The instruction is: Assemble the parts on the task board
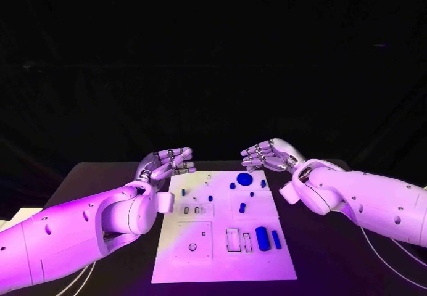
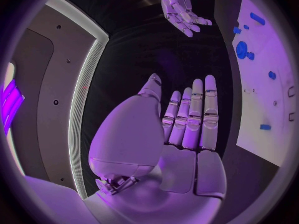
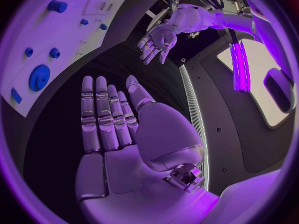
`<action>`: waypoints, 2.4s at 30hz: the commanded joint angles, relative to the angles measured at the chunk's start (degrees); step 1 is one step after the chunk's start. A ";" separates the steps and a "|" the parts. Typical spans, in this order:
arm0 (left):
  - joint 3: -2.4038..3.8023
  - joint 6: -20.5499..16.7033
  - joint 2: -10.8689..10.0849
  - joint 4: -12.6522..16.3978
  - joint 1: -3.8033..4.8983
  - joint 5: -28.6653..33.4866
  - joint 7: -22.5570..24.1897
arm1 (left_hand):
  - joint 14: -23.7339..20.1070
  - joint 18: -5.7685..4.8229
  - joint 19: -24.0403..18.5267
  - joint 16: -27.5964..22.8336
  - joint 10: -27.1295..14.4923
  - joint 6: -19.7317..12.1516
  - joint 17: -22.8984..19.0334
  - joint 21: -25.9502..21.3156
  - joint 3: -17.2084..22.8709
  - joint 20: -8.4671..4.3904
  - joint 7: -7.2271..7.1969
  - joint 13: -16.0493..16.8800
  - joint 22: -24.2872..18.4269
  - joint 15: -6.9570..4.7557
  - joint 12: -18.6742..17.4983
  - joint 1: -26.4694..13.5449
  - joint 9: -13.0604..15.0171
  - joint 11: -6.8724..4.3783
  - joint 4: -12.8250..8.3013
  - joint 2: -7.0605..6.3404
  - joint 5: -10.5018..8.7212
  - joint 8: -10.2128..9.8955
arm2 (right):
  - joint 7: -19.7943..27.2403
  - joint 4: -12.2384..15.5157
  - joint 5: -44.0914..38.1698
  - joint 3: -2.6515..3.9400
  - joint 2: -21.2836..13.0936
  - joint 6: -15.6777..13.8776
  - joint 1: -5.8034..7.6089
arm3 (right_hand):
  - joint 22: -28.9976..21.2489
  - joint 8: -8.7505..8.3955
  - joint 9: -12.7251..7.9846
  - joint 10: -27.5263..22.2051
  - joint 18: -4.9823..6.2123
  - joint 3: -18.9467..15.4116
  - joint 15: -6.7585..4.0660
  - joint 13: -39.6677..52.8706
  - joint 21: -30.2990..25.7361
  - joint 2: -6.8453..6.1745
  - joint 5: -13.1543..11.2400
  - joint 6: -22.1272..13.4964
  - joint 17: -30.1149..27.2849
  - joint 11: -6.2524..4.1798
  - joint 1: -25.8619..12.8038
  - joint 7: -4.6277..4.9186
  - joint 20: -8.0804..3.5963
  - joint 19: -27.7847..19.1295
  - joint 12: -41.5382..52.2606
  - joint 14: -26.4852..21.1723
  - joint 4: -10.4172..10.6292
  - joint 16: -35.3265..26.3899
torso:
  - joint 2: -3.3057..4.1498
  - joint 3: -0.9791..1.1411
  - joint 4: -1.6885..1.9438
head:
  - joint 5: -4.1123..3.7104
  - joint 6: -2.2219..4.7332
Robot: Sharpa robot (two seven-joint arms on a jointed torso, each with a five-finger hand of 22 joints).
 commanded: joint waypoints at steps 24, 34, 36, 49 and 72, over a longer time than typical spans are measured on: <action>2.54 6.22 -4.38 11.33 0.50 1.22 -4.41 | 5.37 0.40 5.75 0.35 5.02 4.32 4.73 2.67 0.49 -1.91 -0.31 -0.02 1.76 -1.57 -0.45 -0.36 -0.18 -1.03 -3.25 1.48 1.24 -0.80 | -22.15 0.80 -49.91 1.36 1.38 5.40 3.68 | 14.86 -0.94 0.16 7.13 1.11 6.89 -6.33 0.23 26.92 -4.97 1.56 6.46 18.10 -4.19 -3.03 -3.37 -6.73 11.88 -1.76 18.49 -0.58 24.32 | 6.71 -0.21 2.71 | -2.88 2.70; 2.60 6.35 -5.18 13.11 0.84 1.32 -4.59 | 5.54 0.41 5.84 0.44 5.00 4.36 4.98 2.74 0.38 -1.94 -0.29 -0.02 1.83 -1.60 -0.50 -0.57 -0.18 -1.03 -3.32 1.40 1.22 -0.88 | -24.56 0.13 -53.68 1.43 2.55 8.43 4.20 | 18.60 -1.01 0.12 3.24 1.12 10.70 -5.86 0.05 32.66 -5.57 1.36 6.16 22.61 -3.57 -3.17 -3.30 -6.27 10.00 -1.74 17.23 -0.55 30.99 | 7.74 -0.23 3.01 | -3.42 2.69; 2.60 6.32 -5.26 13.29 0.93 1.33 -4.63 | 5.56 0.41 5.86 0.46 4.98 4.34 5.03 2.75 0.37 -1.95 -0.27 -0.03 1.84 -1.60 -0.51 -0.61 -0.18 -1.02 -3.34 1.39 1.22 -0.90 | -24.81 -0.04 -54.05 1.43 2.77 9.07 4.24 | 19.05 -1.00 0.12 3.00 1.16 11.27 -5.86 0.04 33.31 -5.63 1.23 6.11 23.58 -3.48 -3.21 -3.36 -6.23 9.72 -1.74 17.06 -0.50 32.09 | 7.96 -0.26 3.11 | -3.65 2.67; 2.62 6.06 -5.70 13.99 1.35 1.34 -4.85 | 5.62 0.35 5.98 0.50 4.52 3.96 5.67 2.85 0.11 -1.94 0.10 -0.08 2.01 -1.52 -0.82 -1.12 -0.24 -0.78 -3.61 1.20 1.22 -1.36 | -25.70 -1.17 -55.92 1.44 3.74 12.38 4.32 | 24.33 -0.89 0.19 2.33 0.61 13.75 -5.74 0.02 38.19 -6.09 0.93 6.32 28.09 -3.32 -3.59 -3.26 -5.99 10.05 -1.65 16.67 -0.35 37.21 | 8.99 -0.39 3.89 | -4.45 3.00; 2.62 5.79 -6.19 14.36 1.59 1.36 -5.10 | 5.55 0.30 5.98 0.46 4.14 3.63 6.12 2.87 0.09 -1.91 0.40 -0.10 2.10 -1.41 -1.03 -1.28 -0.26 -0.58 -3.88 1.28 1.25 -1.68 | -25.70 -2.14 -56.61 1.43 5.00 13.96 4.31 | 32.84 -0.59 0.41 4.41 -0.44 19.12 -5.97 0.08 45.30 -5.16 -1.46 8.25 36.76 -3.71 -4.02 -3.55 -6.05 11.88 -1.39 17.25 -0.04 46.41 | 10.10 -0.54 4.30 | -4.17 2.59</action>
